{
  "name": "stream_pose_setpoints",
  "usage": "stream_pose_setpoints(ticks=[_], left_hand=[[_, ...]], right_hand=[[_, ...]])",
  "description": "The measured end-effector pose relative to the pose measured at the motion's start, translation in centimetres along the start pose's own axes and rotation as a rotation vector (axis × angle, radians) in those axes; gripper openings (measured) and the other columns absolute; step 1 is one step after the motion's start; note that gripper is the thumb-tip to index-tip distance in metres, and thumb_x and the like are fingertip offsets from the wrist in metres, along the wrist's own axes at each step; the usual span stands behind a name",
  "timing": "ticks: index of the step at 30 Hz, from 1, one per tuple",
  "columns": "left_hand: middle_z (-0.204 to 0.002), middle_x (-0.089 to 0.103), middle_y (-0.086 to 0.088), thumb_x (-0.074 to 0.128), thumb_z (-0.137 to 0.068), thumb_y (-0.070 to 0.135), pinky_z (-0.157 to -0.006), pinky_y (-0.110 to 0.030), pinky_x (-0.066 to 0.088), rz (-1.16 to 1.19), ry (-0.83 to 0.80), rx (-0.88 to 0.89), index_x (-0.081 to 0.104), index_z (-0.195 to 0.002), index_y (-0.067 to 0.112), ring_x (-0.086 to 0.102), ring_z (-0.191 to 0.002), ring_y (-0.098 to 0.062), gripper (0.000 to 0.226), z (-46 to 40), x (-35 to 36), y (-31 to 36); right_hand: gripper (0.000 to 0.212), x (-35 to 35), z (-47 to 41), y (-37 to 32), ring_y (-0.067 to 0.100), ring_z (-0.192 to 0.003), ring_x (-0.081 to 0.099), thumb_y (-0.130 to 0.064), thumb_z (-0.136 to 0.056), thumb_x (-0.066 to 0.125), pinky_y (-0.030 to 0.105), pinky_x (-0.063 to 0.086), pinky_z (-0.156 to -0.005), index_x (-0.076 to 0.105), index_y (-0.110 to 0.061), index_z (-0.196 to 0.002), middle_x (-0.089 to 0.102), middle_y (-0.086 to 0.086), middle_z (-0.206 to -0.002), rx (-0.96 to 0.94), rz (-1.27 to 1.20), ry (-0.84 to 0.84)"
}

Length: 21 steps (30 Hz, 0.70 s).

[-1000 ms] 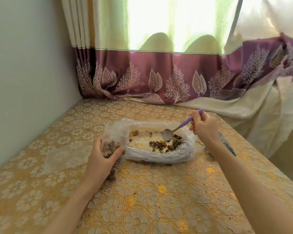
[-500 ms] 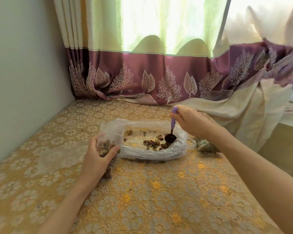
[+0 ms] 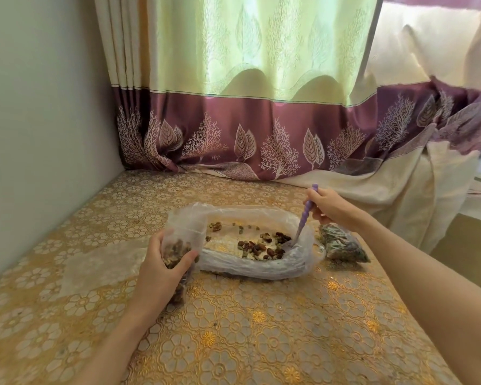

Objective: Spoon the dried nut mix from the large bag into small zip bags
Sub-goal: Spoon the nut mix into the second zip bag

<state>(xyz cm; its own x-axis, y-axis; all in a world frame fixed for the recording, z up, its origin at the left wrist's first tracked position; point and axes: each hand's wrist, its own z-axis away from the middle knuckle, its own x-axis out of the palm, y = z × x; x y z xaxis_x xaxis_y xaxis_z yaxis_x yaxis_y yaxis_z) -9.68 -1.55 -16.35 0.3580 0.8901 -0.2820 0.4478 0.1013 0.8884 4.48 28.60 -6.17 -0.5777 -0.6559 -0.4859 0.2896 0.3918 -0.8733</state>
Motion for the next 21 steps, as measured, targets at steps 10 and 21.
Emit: stream_pose_setpoints(ticks=[10,21], left_hand=[[-0.112,0.051,0.01,0.066,-0.065,0.054,-0.072,-0.016,0.041,-0.011,0.003,0.004,0.038,-0.123,0.036,0.051,-0.094,0.005,0.066,0.0,0.0,0.0],[-0.101,0.046,0.024,0.071,-0.07,0.045,-0.064,-0.01,0.037,-0.048,0.003,0.021,0.036,-0.119,0.038,0.049,-0.087,0.01,0.06,0.1,0.0,0.2]], right_hand=[[0.038,0.7,0.9,2.0,0.008,-0.045,0.042,-0.028,-0.102,0.038,0.014,0.027,-0.034,0.052,-0.006,-0.075,0.06,0.005,-0.057,0.19,-0.189,0.005],[0.037,0.8,0.2,2.5,0.005,-0.035,0.038,-0.02,-0.102,0.033,0.014,0.024,-0.03,0.048,-0.006,-0.072,0.061,0.005,-0.046,0.216,-0.443,0.151]])
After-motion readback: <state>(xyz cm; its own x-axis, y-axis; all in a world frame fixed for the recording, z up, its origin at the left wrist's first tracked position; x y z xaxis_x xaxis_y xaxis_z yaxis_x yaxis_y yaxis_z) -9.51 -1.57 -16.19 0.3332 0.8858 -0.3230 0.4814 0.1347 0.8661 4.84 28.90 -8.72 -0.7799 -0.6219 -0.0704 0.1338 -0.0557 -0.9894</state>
